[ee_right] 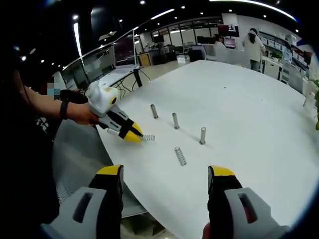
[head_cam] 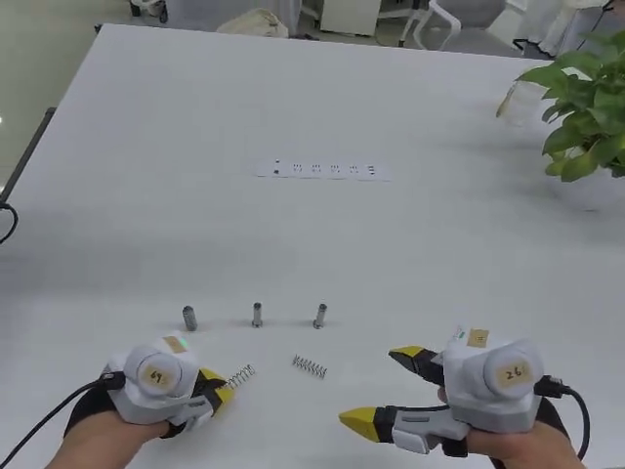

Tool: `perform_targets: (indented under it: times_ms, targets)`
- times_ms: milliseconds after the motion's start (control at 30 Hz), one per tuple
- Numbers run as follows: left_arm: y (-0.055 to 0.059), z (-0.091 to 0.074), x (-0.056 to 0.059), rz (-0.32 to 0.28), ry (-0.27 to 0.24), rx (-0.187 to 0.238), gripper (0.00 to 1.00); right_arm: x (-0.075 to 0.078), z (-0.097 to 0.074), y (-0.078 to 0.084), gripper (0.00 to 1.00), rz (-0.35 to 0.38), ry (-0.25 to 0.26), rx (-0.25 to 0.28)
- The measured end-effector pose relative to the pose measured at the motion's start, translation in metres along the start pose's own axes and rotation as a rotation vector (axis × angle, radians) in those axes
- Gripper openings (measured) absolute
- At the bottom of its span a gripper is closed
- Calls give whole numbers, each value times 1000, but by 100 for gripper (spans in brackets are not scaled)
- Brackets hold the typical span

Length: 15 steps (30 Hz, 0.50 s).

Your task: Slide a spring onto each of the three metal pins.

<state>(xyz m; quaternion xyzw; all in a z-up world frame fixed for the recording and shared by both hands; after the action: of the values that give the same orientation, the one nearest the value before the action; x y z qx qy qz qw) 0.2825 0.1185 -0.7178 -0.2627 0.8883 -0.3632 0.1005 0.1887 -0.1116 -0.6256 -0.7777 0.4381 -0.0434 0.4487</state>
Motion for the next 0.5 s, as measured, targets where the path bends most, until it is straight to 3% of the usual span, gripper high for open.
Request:
perform_targets:
  times_ms: [300, 500]
  targets:
    - [1, -14, 0, 1, -13, 19, 2, 1, 5, -1, 66, -8, -19, -3]
    - [-8, -28, -3, -5, -24, 57, 2, 0, 9, -2, 64, -17, -35, -6]
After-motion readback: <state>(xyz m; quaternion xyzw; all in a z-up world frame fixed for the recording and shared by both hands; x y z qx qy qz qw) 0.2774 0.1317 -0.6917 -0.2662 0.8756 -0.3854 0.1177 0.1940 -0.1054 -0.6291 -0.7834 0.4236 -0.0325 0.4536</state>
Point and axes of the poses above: the centre of the closed fingertips' face, and the gripper's own axes: z roughly forward along the fingers, x roughly to its right, y roughly out of its underside, the point moved 7 cm from there along -z, roughly backward along the fingers, and after that the axes turned 10 degrees about -y, right-handed, at the moved point
